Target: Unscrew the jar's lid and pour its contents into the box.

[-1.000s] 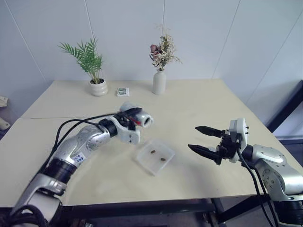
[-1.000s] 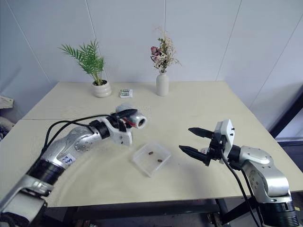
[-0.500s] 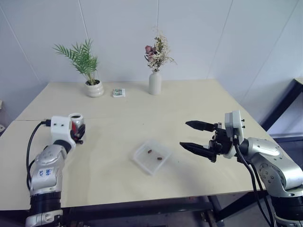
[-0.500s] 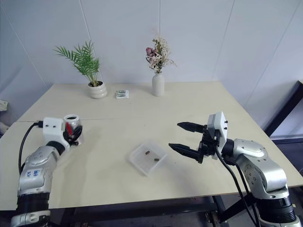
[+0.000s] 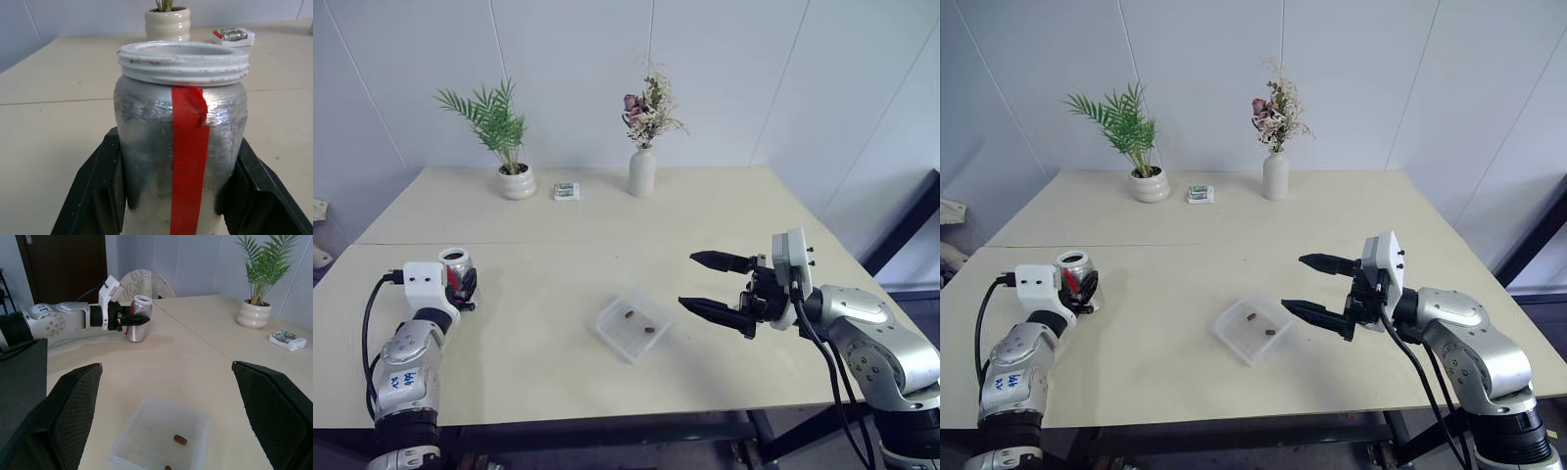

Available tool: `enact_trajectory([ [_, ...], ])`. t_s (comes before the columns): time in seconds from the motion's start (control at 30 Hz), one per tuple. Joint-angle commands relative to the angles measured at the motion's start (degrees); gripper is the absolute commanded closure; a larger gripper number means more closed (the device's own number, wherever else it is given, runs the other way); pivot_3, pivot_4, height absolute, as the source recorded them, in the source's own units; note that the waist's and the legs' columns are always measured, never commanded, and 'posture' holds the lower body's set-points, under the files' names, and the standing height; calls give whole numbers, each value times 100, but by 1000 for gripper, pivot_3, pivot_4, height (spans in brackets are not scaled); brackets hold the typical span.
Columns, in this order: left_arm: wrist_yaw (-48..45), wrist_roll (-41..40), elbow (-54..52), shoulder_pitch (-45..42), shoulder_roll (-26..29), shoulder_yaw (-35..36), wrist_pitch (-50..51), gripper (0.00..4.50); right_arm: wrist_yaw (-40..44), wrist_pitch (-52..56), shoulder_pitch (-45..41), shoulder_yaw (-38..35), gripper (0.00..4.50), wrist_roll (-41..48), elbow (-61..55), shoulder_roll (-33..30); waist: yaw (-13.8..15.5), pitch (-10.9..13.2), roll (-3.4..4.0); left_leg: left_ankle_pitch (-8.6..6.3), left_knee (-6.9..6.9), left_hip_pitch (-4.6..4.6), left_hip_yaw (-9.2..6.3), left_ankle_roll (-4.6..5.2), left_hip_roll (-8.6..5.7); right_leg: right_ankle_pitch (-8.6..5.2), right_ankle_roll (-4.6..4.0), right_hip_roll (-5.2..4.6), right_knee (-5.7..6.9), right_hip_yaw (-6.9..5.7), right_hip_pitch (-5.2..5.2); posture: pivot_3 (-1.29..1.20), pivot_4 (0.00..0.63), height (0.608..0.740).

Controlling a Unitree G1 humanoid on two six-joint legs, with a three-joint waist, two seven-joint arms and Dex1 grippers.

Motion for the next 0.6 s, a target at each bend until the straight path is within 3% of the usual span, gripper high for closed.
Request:
enact_trajectory([
  [0.03, -125, -188, -96, 151, 44, 70, -275, 2481, -46, -32, -79, -39, 22, 102, -180, 39, -1, 0, 0, 0, 0, 0, 0, 0, 0, 0, 0, 0, 0, 0, 0, 0, 150, 740],
  [0.07, -145, -212, -102, 181, 52, 72, -319, 2481, -49, -33, -90, -28, 22, 95, -171, 49, -4, 0, 0, 0, 1, 0, 1, 0, 0, 0, 0, 0, 0, 0, 0, 0, 150, 740],
  [0.33, -191, -522, -353, 496, 77, 147, -304, 33, -30, -59, -162, 40, 0, 58, -87, 130, 3, -1, -1, 0, 0, 0, 2, 0, 1, 0, -2, -1, -5, 0, 0, 0, 150, 740],
  [0.6, -42, -732, -1930, 1458, 258, 569, 153, 33, 174, -188, -220, 56, 0, 2, 114, 134, -21, -1, -2, -2, -16, -1, 11, 1, 11, 6, -11, -2, -39, -6, 0, 0, 150, 740],
])
